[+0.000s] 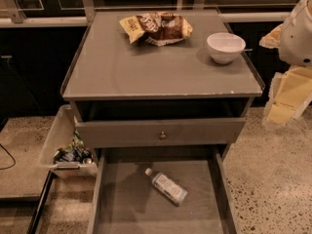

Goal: Pick blue plastic bottle from middle drawer and place on counter

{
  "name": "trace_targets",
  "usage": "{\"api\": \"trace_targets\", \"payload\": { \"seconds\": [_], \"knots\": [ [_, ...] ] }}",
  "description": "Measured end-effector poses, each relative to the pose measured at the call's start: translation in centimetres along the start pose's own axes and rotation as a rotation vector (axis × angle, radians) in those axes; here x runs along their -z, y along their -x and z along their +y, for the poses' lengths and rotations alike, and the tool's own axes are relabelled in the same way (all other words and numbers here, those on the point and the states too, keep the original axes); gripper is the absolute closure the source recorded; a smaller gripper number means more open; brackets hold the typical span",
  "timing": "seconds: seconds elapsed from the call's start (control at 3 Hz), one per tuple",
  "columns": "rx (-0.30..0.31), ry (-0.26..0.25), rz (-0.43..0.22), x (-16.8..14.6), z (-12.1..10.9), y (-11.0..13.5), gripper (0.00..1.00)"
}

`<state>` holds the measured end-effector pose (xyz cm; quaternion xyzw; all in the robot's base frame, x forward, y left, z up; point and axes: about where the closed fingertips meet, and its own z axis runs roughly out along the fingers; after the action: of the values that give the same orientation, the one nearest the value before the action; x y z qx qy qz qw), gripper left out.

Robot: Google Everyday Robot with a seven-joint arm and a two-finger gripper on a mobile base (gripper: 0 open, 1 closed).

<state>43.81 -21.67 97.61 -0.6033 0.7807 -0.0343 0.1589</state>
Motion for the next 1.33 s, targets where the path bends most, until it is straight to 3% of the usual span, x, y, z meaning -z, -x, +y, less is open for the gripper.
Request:
{"api": "trace_targets", "payload": {
  "seconds": [0.33, 0.67, 1.0, 1.33],
  "knots": [
    [0.001, 0.003, -0.010, -0.4, 0.2, -0.1, 0.00],
    [0.009, 0.031, -0.029, -3.1, 1.4, -0.7, 0.00],
    [0.034, 0.057, -0.051, -7.1, 3.1, -1.7, 0.00],
    [0.087, 0.098, -0.066, -13.4, 5.3, -2.9, 0.00]
  ]
}}
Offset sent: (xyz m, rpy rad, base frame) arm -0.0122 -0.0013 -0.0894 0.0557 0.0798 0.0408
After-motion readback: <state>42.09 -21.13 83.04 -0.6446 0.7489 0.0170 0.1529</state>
